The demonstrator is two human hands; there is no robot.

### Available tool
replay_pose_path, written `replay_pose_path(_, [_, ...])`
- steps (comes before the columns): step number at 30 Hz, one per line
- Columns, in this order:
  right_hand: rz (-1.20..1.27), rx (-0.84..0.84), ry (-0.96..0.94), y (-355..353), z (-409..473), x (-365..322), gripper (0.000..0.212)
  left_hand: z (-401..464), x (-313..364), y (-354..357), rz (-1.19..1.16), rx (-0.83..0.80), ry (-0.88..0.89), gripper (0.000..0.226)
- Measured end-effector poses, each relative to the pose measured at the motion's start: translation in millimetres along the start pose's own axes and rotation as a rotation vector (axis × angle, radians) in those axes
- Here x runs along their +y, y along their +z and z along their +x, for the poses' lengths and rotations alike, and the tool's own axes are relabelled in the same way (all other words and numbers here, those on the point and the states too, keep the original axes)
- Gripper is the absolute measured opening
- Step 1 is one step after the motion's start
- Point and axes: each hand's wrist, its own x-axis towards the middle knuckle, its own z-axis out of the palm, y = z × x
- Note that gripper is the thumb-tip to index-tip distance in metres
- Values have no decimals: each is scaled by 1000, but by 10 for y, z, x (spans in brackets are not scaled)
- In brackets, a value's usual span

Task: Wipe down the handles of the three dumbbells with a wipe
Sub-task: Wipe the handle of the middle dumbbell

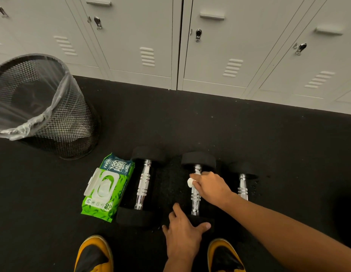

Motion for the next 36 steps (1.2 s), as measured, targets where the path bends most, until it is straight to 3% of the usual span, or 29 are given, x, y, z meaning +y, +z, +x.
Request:
replay_pose_path(19, [224,-111,-92,283,-277,31,37,4,-35,4,-15,21,29,123])
replay_pose_path(36, [324,-415,-118,175,-198,14,34,19,-71,-40,-24,13,55,127])
